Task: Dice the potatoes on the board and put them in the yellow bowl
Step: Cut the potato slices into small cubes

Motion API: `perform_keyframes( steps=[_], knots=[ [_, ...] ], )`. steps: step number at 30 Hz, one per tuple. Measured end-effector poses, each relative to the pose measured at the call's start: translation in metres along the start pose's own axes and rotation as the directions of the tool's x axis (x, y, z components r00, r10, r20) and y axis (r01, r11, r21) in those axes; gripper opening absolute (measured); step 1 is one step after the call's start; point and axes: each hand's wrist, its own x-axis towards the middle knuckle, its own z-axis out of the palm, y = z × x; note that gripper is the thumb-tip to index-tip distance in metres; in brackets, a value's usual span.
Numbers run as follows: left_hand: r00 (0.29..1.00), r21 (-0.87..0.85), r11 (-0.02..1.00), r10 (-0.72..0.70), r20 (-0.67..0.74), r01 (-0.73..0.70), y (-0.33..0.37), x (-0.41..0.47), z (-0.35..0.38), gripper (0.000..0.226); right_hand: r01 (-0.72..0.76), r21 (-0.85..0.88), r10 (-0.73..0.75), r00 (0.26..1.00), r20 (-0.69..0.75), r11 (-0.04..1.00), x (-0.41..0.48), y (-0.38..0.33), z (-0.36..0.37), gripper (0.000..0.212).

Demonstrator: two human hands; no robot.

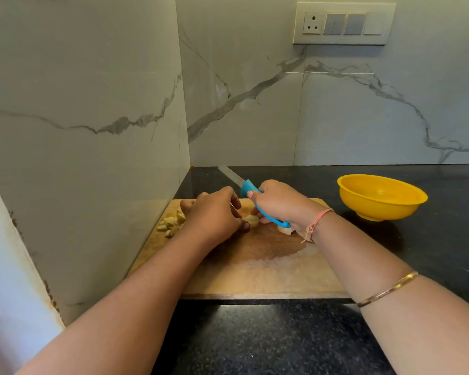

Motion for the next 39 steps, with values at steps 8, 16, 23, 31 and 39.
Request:
perform_keyframes(
  steps=[8,16,23,31,39],
  knots=[
    [0.998,0.085,0.996,-0.019,-0.061,0.024,0.005,-0.007,0.002,0.035,0.134,-0.054,-0.132,0.99,0.045,0.989,0.005,0.004,0.001,0.024],
    [0.999,0.014,0.999,-0.046,0.007,0.046,0.0,-0.005,-0.002,0.039,0.08,0.157,-0.062,0.992,-0.113,0.984,-0.012,0.004,-0.008,0.017],
    [0.999,-0.044,0.999,-0.018,0.034,0.02,0.004,-0.008,0.0,0.031,0.013,-0.263,-0.036,0.996,-0.082,0.965,-0.065,0.006,-0.016,0.035],
    [0.999,-0.095,0.995,-0.036,0.039,0.039,0.003,-0.007,0.003,0.033,0.028,-0.294,-0.047,0.997,-0.058,0.955,-0.092,0.007,-0.012,0.04],
    [0.998,-0.097,0.993,-0.06,0.032,0.063,0.002,-0.004,0.005,0.034,0.035,-0.313,-0.045,0.999,-0.024,0.949,-0.097,-0.002,-0.011,0.036]
  ],
)
